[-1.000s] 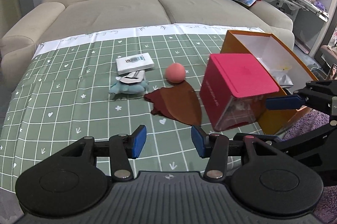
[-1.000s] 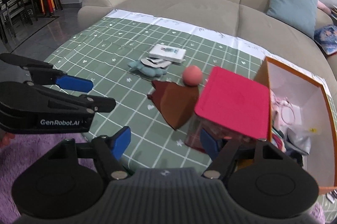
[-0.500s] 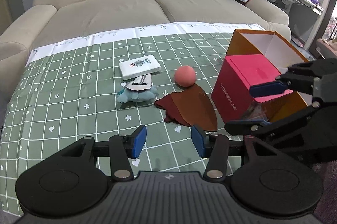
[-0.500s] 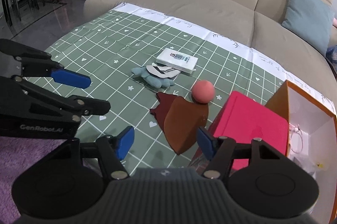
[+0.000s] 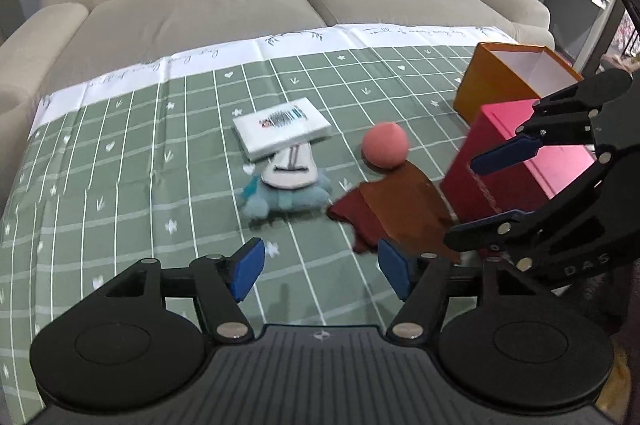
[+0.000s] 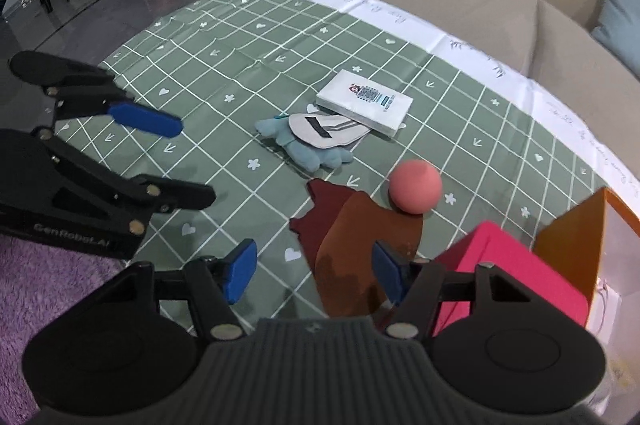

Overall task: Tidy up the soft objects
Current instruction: 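Move both tools back over the light-blue plush and brown-red cloth, then grasp the light-blue plush with the left tool while the right tool grasps the brown-red cloth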

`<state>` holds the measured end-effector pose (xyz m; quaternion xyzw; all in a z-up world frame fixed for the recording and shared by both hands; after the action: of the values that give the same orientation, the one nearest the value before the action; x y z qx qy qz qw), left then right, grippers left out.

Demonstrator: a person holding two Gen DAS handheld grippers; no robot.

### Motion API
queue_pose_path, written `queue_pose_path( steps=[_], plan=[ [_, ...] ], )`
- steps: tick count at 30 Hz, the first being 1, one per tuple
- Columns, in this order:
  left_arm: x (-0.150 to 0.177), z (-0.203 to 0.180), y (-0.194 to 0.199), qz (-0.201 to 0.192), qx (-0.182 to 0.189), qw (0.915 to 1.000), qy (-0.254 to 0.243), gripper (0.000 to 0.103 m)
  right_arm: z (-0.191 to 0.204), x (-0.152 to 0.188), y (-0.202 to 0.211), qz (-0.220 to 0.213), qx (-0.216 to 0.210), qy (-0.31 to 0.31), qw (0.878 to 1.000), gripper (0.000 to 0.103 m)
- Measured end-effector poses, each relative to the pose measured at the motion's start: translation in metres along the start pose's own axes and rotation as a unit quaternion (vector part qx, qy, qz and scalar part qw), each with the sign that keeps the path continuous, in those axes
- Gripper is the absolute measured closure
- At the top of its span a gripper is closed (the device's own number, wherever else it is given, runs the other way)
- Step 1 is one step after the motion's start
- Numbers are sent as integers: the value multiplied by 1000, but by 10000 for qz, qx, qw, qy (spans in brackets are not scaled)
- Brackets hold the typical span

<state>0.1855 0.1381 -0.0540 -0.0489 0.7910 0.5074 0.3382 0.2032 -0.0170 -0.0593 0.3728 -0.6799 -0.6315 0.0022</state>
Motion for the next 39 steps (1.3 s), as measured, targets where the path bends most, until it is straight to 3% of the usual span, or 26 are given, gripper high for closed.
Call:
queue_pose_path(
  steps=[8,12,21,23,25,28,30,33,36,39],
  plan=[
    [-36,33,-35,164,159,9997,-73,18,-19,-30,-48,779,-282,52,9966,39],
    [-51,50,-61,335,331,9988,146,17,-16,-36,-71,1113,-223,300,9931,32],
    [-64,66,-115,1111,354,9928,276,17,-5,-46,-95,1580,-353,805,9835,32],
    [-65,70,-122,1171,335,9918,396,22,-2,-45,-100,1671,-347,909,9811,32],
    [-65,72,-127,1182,287,9916,430,34,-3,-45,-104,1748,-376,905,9797,32],
    [-64,72,-128,1177,211,9921,378,41,-4,-45,-113,1912,-377,839,9772,32],
    [-64,70,-125,1141,186,9927,332,56,-4,-45,-117,1998,-388,766,9761,32],
    [-63,65,-114,1074,168,9937,266,65,-3,-46,-121,2094,-352,669,9749,29],
    [-57,60,-102,1079,111,9937,265,66,-3,-46,-124,2210,-290,658,9726,20],
    [-46,57,-86,1007,63,9944,305,66,-1,-46,-127,2289,-171,736,9705,19]
  ],
)
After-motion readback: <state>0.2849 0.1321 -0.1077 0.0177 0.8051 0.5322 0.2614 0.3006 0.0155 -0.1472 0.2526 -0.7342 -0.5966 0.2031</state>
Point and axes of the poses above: each gripper's, at about its wrist camera, not at the fingertips, and y roughly against the way its jaws point, z to its left, x to its underside, the point moved 4 cm from there along -y, roughly the way its jaws point, and after that the axes turned 15 degrees about x, right-handed, at the moved point
